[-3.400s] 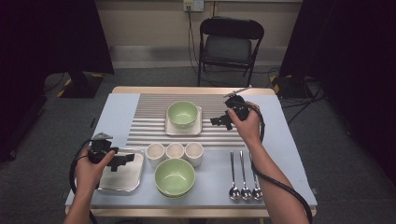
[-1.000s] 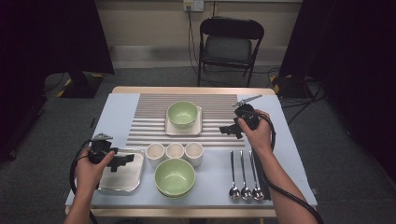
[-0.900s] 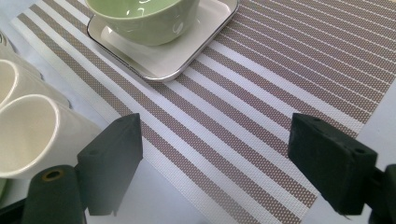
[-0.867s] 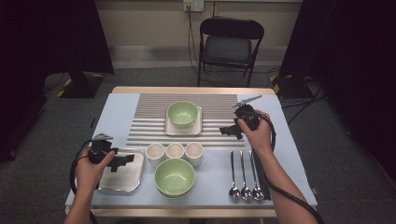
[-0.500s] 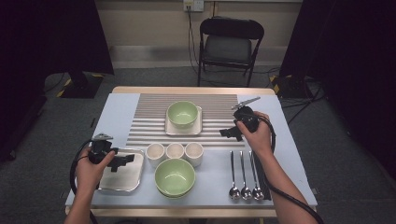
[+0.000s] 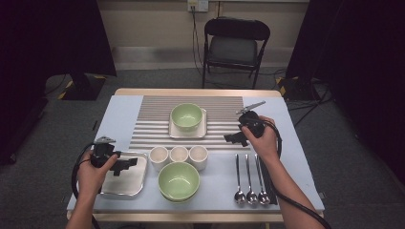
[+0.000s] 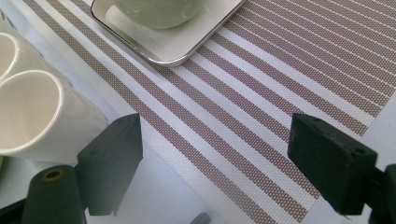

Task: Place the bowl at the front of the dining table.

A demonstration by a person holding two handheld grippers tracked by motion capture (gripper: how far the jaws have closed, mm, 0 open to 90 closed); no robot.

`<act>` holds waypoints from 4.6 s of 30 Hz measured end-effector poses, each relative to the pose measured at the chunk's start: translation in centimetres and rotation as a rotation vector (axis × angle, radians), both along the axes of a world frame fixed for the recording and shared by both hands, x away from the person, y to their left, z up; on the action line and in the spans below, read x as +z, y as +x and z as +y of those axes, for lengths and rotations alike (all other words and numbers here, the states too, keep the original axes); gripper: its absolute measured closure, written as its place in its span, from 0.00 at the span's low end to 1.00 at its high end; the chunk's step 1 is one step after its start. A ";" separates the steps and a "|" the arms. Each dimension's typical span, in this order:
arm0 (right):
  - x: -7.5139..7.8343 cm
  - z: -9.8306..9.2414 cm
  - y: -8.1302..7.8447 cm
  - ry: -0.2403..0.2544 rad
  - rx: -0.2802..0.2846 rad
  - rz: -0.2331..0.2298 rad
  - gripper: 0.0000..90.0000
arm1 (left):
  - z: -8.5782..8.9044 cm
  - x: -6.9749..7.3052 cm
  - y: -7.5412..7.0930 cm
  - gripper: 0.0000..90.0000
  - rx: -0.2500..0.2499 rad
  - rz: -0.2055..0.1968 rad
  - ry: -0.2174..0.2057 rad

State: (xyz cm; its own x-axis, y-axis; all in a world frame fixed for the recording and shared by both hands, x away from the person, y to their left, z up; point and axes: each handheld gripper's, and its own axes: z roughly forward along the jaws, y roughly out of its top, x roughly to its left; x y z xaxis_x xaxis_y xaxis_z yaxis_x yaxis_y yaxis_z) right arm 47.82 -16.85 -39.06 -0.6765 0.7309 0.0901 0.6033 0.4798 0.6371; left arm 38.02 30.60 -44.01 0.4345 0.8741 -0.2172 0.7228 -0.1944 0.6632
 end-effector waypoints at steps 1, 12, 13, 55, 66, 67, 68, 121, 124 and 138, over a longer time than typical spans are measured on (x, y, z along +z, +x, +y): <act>0.0 0.0 -0.1 -0.001 -0.001 -0.002 0.19 | 0.0 0.0 0.0 0.17 -0.001 -0.001 -0.002; -0.4 -0.3 -0.6 0.007 0.010 0.005 0.19 | -0.1 0.0 0.0 0.17 -0.005 0.002 -0.002; -0.4 -0.3 -0.6 0.006 0.005 0.002 0.19 | 0.0 0.0 0.0 0.17 -0.005 0.003 0.000; -2.5 -5.1 -2.8 0.060 -0.053 0.025 0.18 | -0.4 -0.2 0.0 0.17 -0.001 0.010 0.001; -3.0 -6.0 -3.2 0.063 -0.061 0.020 0.18 | -0.4 -0.2 0.0 0.17 -0.006 0.012 0.008; -3.1 -6.0 -3.3 0.067 -0.062 0.026 0.18 | -0.4 -0.2 0.0 0.17 -0.007 0.013 0.004; -3.1 -6.1 -3.4 0.067 -0.066 0.028 0.18 | -0.5 -0.2 0.0 0.17 -0.007 0.013 0.004; -5.4 -8.4 -6.5 0.065 -0.072 0.022 0.18 | -0.8 -0.1 0.0 0.17 -0.017 0.007 0.011; -5.5 -8.3 -6.6 0.064 -0.073 0.017 0.18 | -0.9 0.1 0.0 0.17 -0.006 0.007 0.008; -5.5 -7.9 -6.7 0.080 -0.051 0.009 0.18 | -1.3 0.9 -0.1 0.17 0.000 0.000 0.013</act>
